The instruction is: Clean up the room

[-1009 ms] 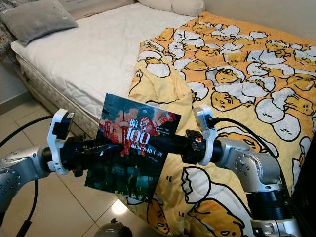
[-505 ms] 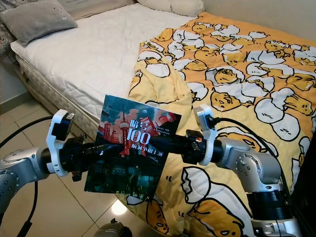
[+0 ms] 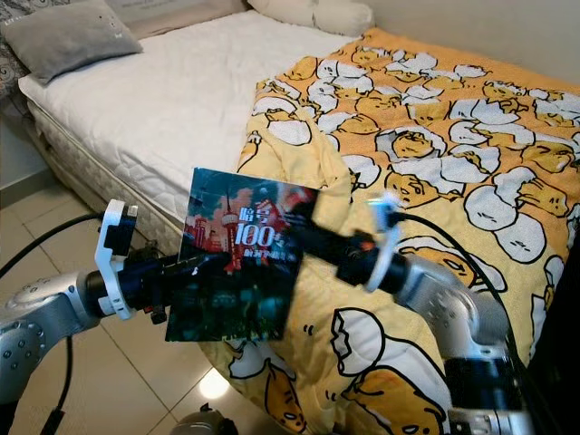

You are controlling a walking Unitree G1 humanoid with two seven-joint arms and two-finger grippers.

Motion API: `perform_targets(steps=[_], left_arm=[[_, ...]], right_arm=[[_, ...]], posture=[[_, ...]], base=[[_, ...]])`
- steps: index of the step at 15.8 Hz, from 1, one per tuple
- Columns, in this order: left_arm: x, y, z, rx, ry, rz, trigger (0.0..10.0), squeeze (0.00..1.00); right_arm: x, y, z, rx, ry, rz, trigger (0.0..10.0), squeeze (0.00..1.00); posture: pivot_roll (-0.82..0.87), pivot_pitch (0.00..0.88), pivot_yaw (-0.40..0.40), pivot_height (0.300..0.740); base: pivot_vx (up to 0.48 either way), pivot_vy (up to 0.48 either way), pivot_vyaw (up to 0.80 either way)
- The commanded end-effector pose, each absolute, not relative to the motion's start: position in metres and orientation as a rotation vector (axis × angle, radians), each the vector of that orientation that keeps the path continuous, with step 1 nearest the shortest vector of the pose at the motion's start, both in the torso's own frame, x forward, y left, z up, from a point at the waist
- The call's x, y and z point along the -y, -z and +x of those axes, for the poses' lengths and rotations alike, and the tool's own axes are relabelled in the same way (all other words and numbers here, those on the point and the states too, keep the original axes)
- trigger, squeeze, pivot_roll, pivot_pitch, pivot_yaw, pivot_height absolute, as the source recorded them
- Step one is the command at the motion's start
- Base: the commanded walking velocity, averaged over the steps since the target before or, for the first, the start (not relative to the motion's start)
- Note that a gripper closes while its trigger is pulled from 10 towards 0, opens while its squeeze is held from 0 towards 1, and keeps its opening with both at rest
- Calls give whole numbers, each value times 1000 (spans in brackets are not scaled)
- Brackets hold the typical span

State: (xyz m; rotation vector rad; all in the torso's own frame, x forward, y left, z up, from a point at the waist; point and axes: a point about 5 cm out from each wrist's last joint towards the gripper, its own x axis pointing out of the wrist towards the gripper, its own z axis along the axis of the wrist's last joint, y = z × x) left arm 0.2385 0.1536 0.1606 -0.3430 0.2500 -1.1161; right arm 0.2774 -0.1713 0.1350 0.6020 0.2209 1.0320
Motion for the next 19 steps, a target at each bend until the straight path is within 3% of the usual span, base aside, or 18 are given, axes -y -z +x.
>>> perform_targets(steps=[1, 3, 6, 7, 8, 9, 10, 11, 14, 19], left_arm=[[-155, -169, 239, -197, 1091, -291, 0, 0], [-163, -165, 244, -201, 964, -212, 0, 0], [-174, -151, 260, -220, 682, -25, 0, 0], [-176, -149, 265, -207, 597, 4, 1569, 0], [-179, -147, 271, -165, 452, 39, 6471, 0], [-181, -145, 273, -136, 359, 107, 10000, 0], [-183, -141, 271, -124, 248, 114, 10000, 0], [-184, -139, 269, -126, 191, 108, 10000, 0], [-173, -134, 259, -86, 214, 176, 10000, 0], [-173, -132, 257, -75, 188, 176, 10000, 0]], right_arm=[[188, -129, 281, -197, -888, 578, 10000, 1000], [208, -124, 278, -133, -691, 595, 10000, 1000], [209, -125, 278, -83, -494, 505, 10000, 1000], [207, -120, 279, -108, -418, 453, 10000, 1000], [204, -112, 279, -124, -284, 374, 10000, 1000], [203, -104, 277, -150, -154, 321, 10000, 1000], [188, -94, 268, -183, -156, 232, 10000, 863], [178, -89, 263, -211, -159, 183, 10000, 0], [153, -85, 252, -185, -97, 155, 10000, 0], [148, -82, 246, -201, -42, 121, 10000, 0]], posture=[[9, 0, 16, 740], [1, 0, 22, 740], [-12, 0, 29, 740], [-15, 0, 24, 740], [-16, 0, 19, 740], [-16, 0, 19, 740], [-18, 0, 23, 740], [-20, 0, 27, 740], [-25, 0, 31, 740], [-19, 0, 31, 740]], base=[[0, 0, 0], [0, 0, 0], [0, 0, 0], [0, 0, 0], [0, 0, 0], [0, 0, 0], [0, 0, 0], [0, 0, 0], [0, 0, 0], [0, 72, -270]])
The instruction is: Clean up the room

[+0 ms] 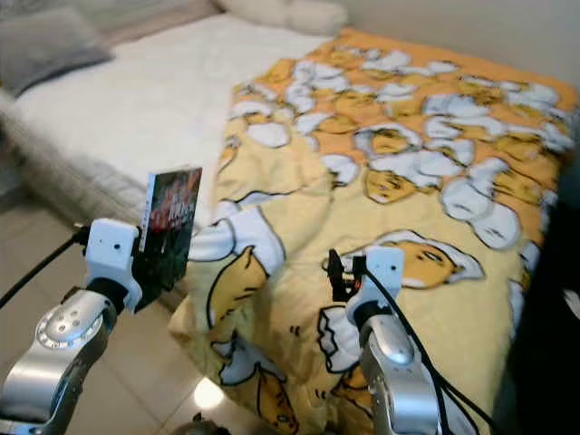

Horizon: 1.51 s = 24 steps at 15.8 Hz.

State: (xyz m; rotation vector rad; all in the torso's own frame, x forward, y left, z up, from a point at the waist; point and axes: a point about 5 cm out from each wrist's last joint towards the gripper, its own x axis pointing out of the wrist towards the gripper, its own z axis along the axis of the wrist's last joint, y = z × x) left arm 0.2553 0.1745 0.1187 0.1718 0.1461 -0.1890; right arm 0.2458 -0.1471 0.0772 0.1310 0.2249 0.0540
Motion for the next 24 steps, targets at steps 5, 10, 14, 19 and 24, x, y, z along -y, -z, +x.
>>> perform_targets(steps=[5, 10, 14, 19, 24], left_arm=[[-173, -132, 258, -83, 185, 164, 10000, 0], [-176, -131, 257, -86, 167, 153, 10000, 0], [-178, -131, 258, -89, 158, 148, 10000, 0], [-181, -131, 257, -92, 149, 141, 10000, 0], [-180, -132, 258, -91, 153, 142, 10000, 0]], right_arm=[[146, -84, 247, -205, -49, 134, 10000, 0], [143, -85, 252, -224, -62, 136, 10000, 0], [140, -86, 255, -234, -84, 159, 10000, 0], [138, -86, 256, -242, -86, 175, 10000, 0], [140, -86, 258, -248, -69, 193, 10000, 0]], posture=[[-22, 0, 33, 740], [-13, 0, 27, 740], [-9, 0, 25, 740], [-3, 0, 19, 740], [-3, 0, 23, 740]], base=[[0, 368, -614], [0, 371, -617], [0, 370, -455], [0, 407, -487], [0, 466, -544]])
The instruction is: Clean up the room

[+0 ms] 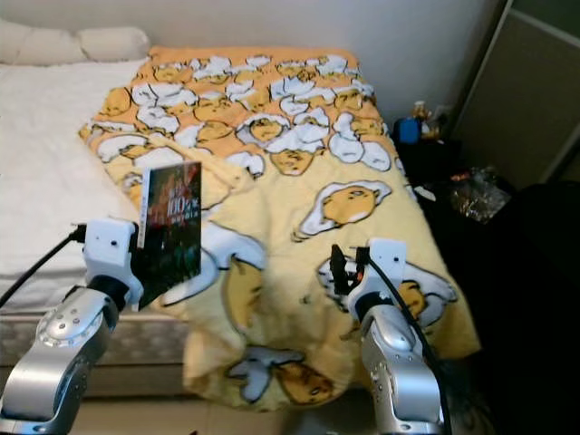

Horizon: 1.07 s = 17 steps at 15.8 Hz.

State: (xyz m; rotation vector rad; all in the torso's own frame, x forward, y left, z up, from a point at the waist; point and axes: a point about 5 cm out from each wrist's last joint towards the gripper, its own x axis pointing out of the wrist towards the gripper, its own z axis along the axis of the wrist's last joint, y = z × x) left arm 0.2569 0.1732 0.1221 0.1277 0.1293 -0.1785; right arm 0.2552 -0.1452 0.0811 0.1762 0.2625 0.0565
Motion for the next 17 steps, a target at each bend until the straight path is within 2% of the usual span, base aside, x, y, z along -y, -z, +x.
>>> perform_targets(steps=[1, 17], left_arm=[[-180, -132, 258, -92, 155, 143, 10000, 0], [-182, -128, 255, -104, 148, 143, 10000, 0]], right_arm=[[138, -86, 258, -246, -70, 192, 10000, 0], [135, -88, 262, -213, -94, 139, 10000, 0]], posture=[[-4, 0, 23, 740], [9, 0, 15, 740]], base=[[0, 465, 0], [0, 467, 0]])
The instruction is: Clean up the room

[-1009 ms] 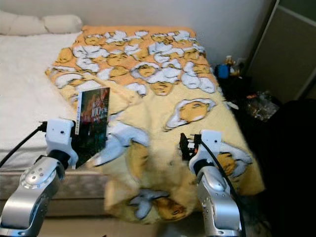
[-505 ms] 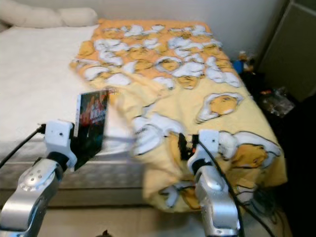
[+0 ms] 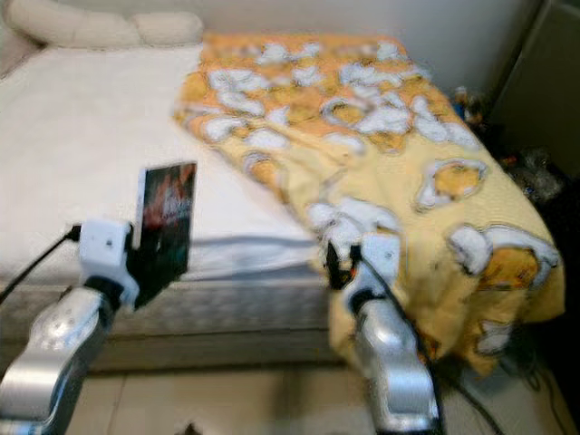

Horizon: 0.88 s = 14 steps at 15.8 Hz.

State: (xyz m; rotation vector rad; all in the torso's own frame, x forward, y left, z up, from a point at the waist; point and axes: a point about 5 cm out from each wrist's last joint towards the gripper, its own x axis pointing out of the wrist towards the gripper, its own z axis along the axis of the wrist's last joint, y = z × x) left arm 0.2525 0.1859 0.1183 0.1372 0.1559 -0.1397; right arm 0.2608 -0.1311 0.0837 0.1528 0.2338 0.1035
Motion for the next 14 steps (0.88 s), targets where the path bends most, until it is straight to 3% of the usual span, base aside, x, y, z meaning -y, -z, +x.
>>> perform_targets(steps=[1, 14], left_arm=[[-182, -128, 255, -104, 149, 142, 10000, 0], [-184, -132, 265, -89, 150, 162, 10000, 0]], right_arm=[[135, -88, 262, -212, -93, 136, 10000, 0], [131, -91, 270, -187, -103, 114, 10000, 0]], posture=[[9, 0, 15, 740], [16, 0, 18, 740]], base=[[0, 465, 0], [0, 466, 0]])
